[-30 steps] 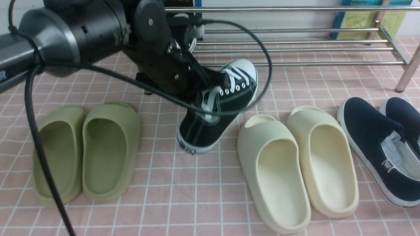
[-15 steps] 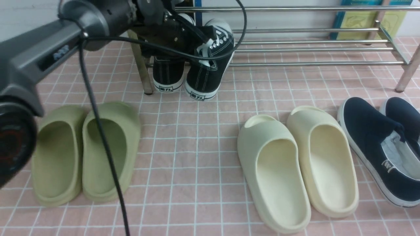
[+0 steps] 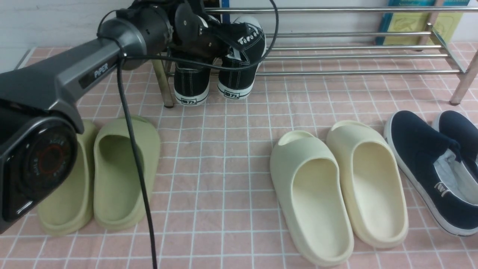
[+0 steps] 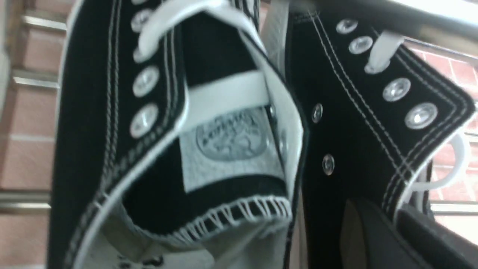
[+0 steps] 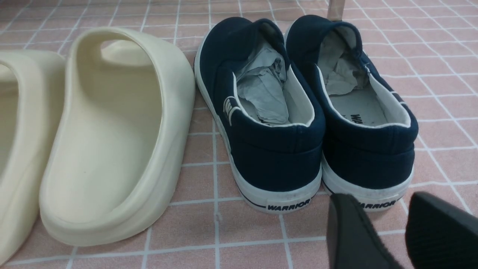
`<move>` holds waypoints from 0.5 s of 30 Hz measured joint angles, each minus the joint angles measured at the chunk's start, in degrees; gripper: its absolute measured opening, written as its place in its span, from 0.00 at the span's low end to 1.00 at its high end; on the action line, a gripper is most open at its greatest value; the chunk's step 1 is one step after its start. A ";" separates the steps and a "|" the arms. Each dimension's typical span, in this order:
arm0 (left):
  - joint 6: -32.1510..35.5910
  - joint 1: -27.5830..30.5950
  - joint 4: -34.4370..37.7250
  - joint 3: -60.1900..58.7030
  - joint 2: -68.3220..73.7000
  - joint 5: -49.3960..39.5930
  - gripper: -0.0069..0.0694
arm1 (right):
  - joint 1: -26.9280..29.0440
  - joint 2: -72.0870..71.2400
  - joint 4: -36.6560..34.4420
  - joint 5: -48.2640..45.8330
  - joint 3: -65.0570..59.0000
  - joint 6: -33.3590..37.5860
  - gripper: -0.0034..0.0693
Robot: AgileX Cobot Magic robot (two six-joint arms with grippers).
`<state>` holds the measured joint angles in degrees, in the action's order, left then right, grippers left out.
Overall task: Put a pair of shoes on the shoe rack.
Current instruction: Use the left arm to put a shoe into the shoe rack
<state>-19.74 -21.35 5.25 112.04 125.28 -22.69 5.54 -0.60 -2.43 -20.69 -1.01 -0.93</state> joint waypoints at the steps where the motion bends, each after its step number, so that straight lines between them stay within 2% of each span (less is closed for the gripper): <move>1: 0.00 0.00 -0.82 0.07 0.00 0.00 0.17 | 0.00 0.00 0.00 0.00 0.00 0.00 0.38; 8: 0.00 0.05 -1.66 0.25 -1.15 -5.22 0.48 | 0.00 0.00 0.00 0.00 0.00 0.00 0.38; 12: 0.50 0.05 -1.89 0.25 -4.37 -10.52 0.59 | 0.00 0.00 0.00 0.00 0.00 -0.02 0.38; 15: 2.98 0.05 -3.22 0.25 -7.98 -15.18 0.59 | 0.00 0.00 0.00 0.00 0.00 -0.02 0.38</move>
<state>-16.77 -21.30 2.02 112.29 117.30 -37.87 5.54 -0.60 -2.43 -20.69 -1.01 -0.95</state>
